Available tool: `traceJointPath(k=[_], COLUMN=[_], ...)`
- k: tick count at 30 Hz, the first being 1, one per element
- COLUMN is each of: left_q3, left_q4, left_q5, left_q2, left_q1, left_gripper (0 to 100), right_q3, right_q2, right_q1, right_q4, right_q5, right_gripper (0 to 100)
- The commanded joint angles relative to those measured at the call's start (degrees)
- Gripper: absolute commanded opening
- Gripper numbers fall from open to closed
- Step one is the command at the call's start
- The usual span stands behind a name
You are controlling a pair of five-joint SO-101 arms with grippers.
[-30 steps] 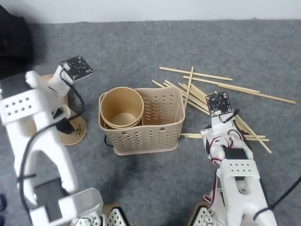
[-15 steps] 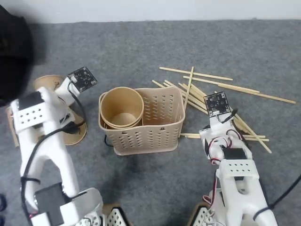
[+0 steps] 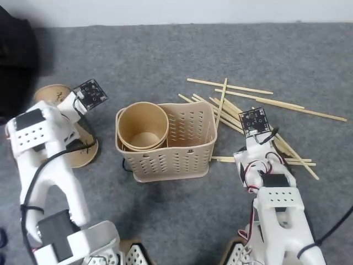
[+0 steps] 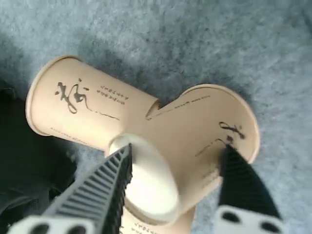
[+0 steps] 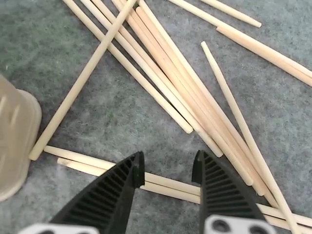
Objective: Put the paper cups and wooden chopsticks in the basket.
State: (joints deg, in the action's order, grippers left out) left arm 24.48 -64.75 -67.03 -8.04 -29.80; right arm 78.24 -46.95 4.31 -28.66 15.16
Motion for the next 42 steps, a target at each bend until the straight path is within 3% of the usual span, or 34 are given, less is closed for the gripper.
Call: traceJointPath(k=[1, 5, 9, 17, 20, 31, 38, 42], left_q3=[-2.3, -3.3, -3.5, -13.3, -17.1, -16.3, -16.5, -16.4], left_q4=[-2.0, -2.4, -5.9, -30.9, -36.1, -34.2, -18.8, -3.2], left_q5=[-0.9, -0.9, -2.0, -5.6, -5.5, -5.7, -5.3, 2.5], left_q2=[1.1, 2.4, 2.2, 0.6, 0.3, -6.2, -4.1, -4.7], left_q1=[0.3, 1.1, 2.5, 9.3, 11.2, 14.2, 2.9, -5.9], left_gripper=[13, 1, 1, 1, 1, 1, 1, 1], right_q3=[-0.5, -0.5, -0.5, -0.5, -0.5, -0.5, -0.5, -0.5], right_q2=[-0.4, -0.4, -0.4, -0.4, -0.4, -0.4, -0.4, -0.4], right_q1=[0.5, 0.5, 0.5, 0.5, 0.5, 0.5, 0.5, 0.6], right_q4=[0.6, 0.6, 0.6, 0.6, 0.6, 0.6, 0.6, 0.6], right_q5=[1.1, 1.1, 1.1, 1.1, 1.1, 1.1, 1.1, 1.1], right_gripper=[18.0, 18.0, 18.0, 18.0, 18.0, 18.0, 18.0, 18.0])
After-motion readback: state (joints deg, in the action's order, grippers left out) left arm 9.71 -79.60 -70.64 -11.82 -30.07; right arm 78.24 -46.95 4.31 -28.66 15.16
